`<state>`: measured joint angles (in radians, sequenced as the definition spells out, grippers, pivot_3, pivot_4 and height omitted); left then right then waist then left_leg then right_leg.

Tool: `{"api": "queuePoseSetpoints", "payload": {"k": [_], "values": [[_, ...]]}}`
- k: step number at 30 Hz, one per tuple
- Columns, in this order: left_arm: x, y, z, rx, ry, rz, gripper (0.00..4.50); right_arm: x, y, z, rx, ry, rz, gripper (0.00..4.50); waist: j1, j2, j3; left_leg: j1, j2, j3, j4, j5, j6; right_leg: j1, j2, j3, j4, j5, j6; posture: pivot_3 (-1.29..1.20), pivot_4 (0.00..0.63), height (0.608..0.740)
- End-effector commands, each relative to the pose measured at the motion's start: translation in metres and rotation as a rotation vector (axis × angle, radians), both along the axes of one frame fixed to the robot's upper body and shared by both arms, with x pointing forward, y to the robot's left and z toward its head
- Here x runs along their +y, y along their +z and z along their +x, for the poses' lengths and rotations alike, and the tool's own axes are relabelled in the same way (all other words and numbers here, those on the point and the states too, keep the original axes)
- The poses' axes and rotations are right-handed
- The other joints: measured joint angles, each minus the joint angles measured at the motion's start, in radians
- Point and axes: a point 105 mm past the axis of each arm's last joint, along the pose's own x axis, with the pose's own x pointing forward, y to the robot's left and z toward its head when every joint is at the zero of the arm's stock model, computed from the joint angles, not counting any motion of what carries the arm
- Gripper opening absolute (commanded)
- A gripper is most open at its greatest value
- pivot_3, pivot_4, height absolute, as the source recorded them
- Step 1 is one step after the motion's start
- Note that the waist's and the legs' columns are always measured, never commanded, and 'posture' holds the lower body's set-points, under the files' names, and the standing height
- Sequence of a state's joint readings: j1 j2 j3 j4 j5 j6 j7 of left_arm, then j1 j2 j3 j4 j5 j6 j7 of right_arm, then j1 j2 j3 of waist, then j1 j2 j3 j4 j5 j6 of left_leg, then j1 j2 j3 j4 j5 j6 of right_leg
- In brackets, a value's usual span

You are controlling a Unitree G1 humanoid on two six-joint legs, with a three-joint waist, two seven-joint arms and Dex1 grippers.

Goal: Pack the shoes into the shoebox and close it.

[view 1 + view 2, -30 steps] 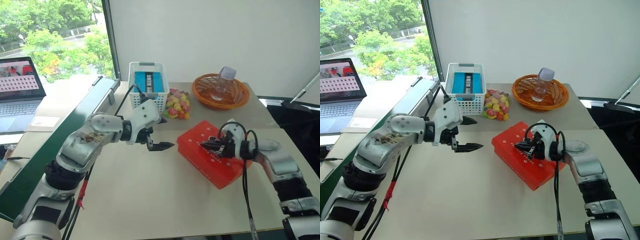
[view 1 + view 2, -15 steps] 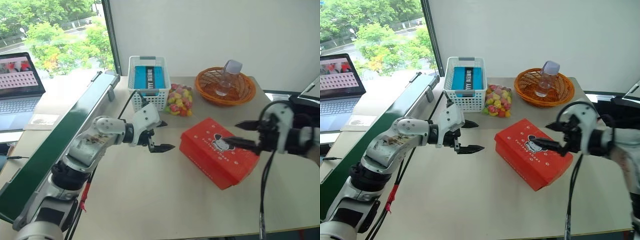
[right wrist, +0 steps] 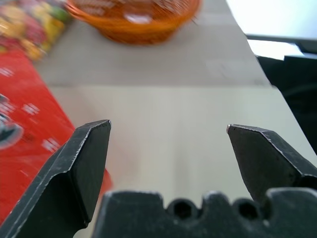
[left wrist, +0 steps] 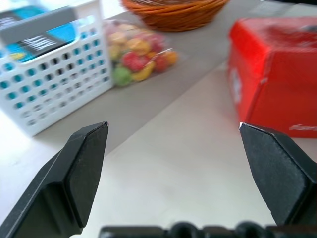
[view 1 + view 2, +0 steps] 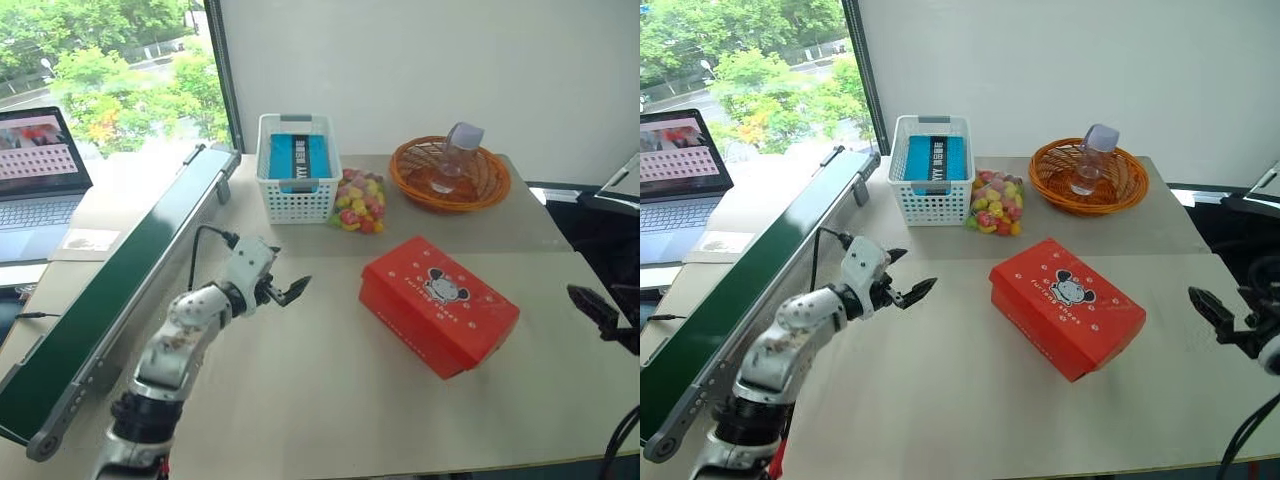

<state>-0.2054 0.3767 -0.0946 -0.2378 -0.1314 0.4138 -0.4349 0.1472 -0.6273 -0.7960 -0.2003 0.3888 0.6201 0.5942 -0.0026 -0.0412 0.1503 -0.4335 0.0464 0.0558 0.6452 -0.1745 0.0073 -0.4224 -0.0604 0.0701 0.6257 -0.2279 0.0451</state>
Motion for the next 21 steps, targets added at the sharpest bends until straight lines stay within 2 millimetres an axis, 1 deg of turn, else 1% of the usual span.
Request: {"api": "queuePoseSetpoints", "payload": {"k": [1,2,4,6,7,9,12,17,19,21], "values": [[0.015,-0.001,0.001,-0.081,0.117,0.032,4.5,-0.002,-0.015,-0.004,-0.039,-0.06,-0.057,4.4,-0.006,0.0,0.0,0.0,0.0,0.0,0.0,0.0,0.0,0.0,0.0,0.0,0.0,-0.001,-0.001,0.0,0.15,0.74],[0.02,-0.006,0.0,-0.08,0.16,0.011,4.5,0.003,-0.028,-0.006,-0.034,-0.07,-0.022,4.4,-0.009,0.001,0.0,0.0,0.0,0.0,0.0,0.0,0.0,0.0,0.0,0.0,0.0,-0.001,-0.001,0.0,0.15,0.74],[0.027,-0.014,-0.004,-0.093,0.21,0.013,4.5,0.018,-0.046,-0.006,-0.033,-0.069,0.017,4.4,-0.012,0.001,0.0,0.002,0.001,0.001,0.0,0.0,0.0,0.0,0.0,0.0,0.001,-0.001,-0.002,0.0,0.15,0.74],[0.031,-0.024,-0.009,-0.098,0.243,0.01,4.5,0.033,-0.06,-0.004,-0.037,-0.055,0.042,4.4,-0.017,0.002,-0.001,0.003,0.002,0.002,0.0,-0.001,-0.002,0.0,0.0,0.0,0.001,0.0,-0.002,0.0,0.15,0.74],[0.032,-0.029,-0.012,-0.098,0.258,0.005,4.5,0.039,-0.067,-0.003,-0.04,-0.056,0.053,4.4,-0.018,0.003,-0.001,0.003,0.002,0.002,0.0,-0.003,-0.006,-0.001,0.0,0.001,0.002,0.0,-0.003,0.0,0.15,0.74],[0.038,-0.037,-0.016,-0.113,0.305,-0.023,4.5,0.046,-0.077,-0.001,-0.05,-0.067,0.075,4.4,-0.018,0.005,-0.002,0.004,0.003,0.003,0.0,-0.005,-0.008,0.0,0.0,0.001,0.002,0.0,-0.003,0.0,0.15,0.74],[0.047,-0.049,-0.019,-0.125,0.373,-0.019,4.5,0.054,-0.086,0.005,-0.07,-0.075,0.095,4.4,-0.016,0.005,-0.002,0.004,0.003,0.003,0.0,-0.005,-0.008,0.0,-0.001,0.001,0.002,0.0,-0.003,0.0,0.15,0.74],[0.059,-0.064,-0.023,-0.107,0.44,-0.037,4.5,0.072,-0.093,0.015,-0.095,-0.064,0.106,4.4,-0.016,0.005,-0.002,0.004,0.003,0.003,-0.001,-0.005,-0.008,-0.001,-0.001,0.001,0.002,0.001,-0.003,0.0,0.15,0.74],[0.063,-0.066,-0.024,-0.111,0.454,-0.037,4.5,0.073,-0.094,0.017,-0.105,-0.07,0.097,4.4,-0.016,0.005,-0.002,0.003,0.003,0.004,-0.001,-0.005,-0.008,-0.001,-0.001,0.001,0.002,0.001,-0.003,0.0,0.15,0.74],[0.064,-0.069,-0.024,-0.113,0.455,-0.03,4.5,0.069,-0.094,0.018,-0.115,-0.099,0.092,4.4,-0.016,0.005,-0.002,0.003,0.003,0.004,-0.001,-0.005,-0.008,-0.001,-0.001,0.001,0.002,0.001,-0.003,0.0,0.15,0.74]]}}
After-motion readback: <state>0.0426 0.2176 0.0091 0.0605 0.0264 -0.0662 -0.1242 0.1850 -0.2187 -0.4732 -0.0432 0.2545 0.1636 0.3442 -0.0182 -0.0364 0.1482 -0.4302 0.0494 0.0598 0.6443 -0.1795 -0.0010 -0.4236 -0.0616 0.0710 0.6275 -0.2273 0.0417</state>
